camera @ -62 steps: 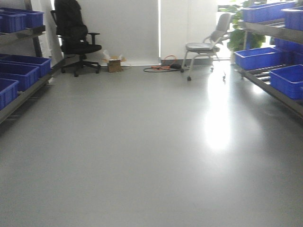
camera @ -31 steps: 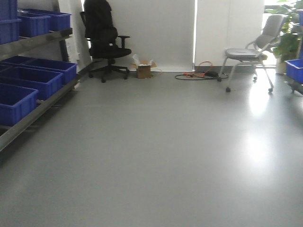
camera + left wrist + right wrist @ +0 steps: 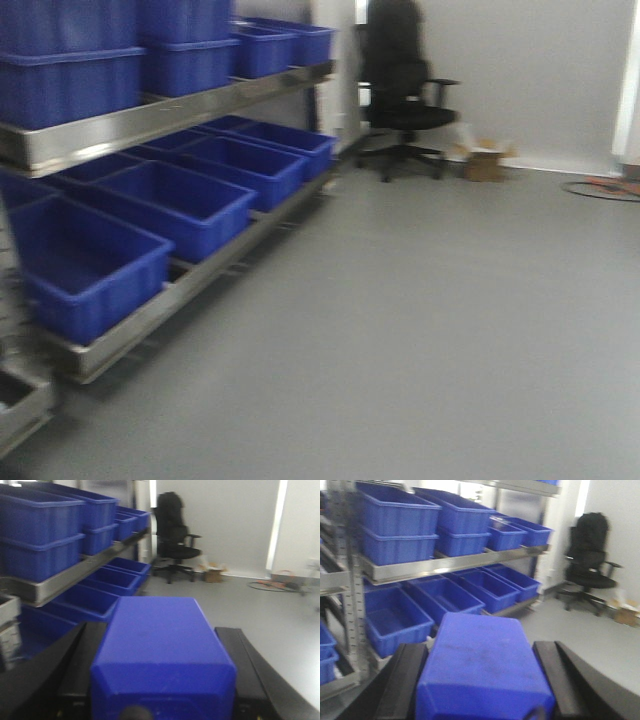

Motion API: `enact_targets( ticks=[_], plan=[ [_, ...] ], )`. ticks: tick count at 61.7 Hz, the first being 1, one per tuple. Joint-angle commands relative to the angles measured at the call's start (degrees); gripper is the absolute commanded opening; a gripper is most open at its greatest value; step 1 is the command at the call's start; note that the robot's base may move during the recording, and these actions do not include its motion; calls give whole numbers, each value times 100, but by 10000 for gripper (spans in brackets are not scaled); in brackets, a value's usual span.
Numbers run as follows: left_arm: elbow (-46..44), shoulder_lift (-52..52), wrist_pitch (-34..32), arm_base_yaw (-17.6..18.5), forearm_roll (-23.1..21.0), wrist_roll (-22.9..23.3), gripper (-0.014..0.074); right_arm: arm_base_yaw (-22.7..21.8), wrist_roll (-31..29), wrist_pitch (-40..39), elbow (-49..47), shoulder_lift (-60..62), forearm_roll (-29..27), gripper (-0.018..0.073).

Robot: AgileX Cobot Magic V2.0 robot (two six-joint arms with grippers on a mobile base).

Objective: Pick and sort blue part to right shelf
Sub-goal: 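Drive the base to the rack of blue bins, then move the left gripper with its block over a blue bin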

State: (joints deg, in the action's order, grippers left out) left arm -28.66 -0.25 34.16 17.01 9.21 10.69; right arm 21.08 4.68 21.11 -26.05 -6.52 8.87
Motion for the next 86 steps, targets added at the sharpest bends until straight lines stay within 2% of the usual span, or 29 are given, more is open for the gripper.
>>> enact_targets(
  ticks=[1, 66, 86],
  plan=[
    [-153, 75, -503, 1, 23, -3, 333, -6, -46, -556, -151, -78, 70, 190],
    [-153, 75, -503, 1, 23, -3, 333, -6, -46, -556, -151, -78, 70, 190],
    [-153, 75, -503, -327, 14, -3, 333, -6, -46, -556, -151, -78, 70, 190]
  ],
)
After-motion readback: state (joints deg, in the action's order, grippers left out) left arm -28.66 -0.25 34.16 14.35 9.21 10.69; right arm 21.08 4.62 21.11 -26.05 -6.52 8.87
